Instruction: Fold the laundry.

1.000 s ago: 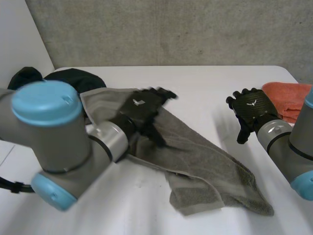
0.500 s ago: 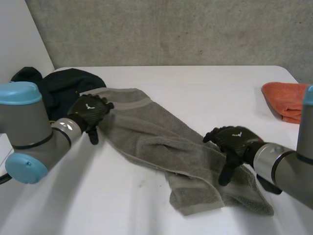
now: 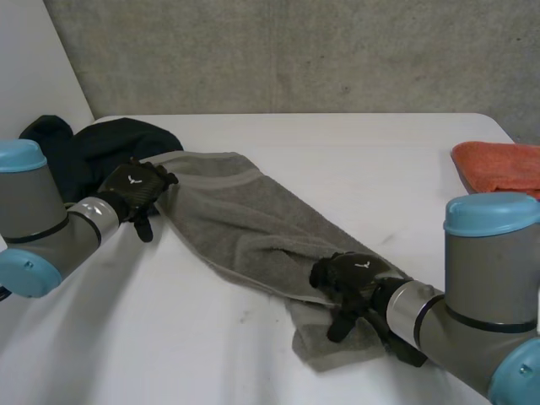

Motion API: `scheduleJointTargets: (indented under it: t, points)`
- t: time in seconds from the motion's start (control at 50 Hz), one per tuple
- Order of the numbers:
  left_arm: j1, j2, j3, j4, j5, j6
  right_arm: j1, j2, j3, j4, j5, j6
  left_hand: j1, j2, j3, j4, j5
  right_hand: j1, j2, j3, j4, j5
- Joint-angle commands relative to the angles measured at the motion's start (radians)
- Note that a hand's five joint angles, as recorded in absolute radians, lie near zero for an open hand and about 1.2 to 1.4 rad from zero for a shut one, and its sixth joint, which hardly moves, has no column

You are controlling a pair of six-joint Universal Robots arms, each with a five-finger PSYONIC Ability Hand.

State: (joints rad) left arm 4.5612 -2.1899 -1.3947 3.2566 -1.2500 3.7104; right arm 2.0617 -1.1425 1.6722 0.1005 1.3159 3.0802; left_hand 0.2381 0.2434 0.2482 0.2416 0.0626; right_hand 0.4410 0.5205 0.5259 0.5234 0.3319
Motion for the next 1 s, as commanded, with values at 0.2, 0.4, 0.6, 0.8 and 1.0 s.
scheduleJointTargets:
  t: [0.2, 0.4, 0.6, 0.8, 1.0]
  points:
    - [0.001, 0.019, -0.03, 0.0, 0.0, -0.001, 0.017, -0.054, -0.071, -0.064, 0.072, -0.017, -0.027, -0.033, -0.038, -0.031, -0.027, 0.955, 0.876, 0.87, 0.873, 0.89]
    - [0.002, 0.029, -0.035, 0.008, 0.0, -0.004, 0.012, -0.302, -0.222, 0.12, 0.049, -0.143, -0.051, -0.056, -0.061, -0.055, -0.05, 0.955, 0.876, 0.87, 0.873, 0.89]
    - [-0.028, 0.016, -0.026, 0.116, -0.011, -0.136, 0.023, -0.37, -0.284, 0.228, 0.042, -0.201, -0.036, -0.042, -0.046, -0.04, -0.035, 0.955, 0.876, 0.87, 0.873, 0.89]
    - [-0.079, -0.056, 0.016, 0.175, -0.032, -0.228, 0.023, -0.421, -0.296, 0.229, 0.036, -0.198, 0.002, -0.003, -0.008, -0.002, 0.003, 0.955, 0.876, 0.87, 0.873, 0.89]
    - [-0.111, -0.131, 0.097, 0.19, -0.146, -0.227, 0.014, -0.459, -0.273, 0.232, 0.028, -0.204, 0.875, 0.87, 0.865, 0.872, 0.876, 0.955, 0.876, 0.87, 0.873, 0.89]
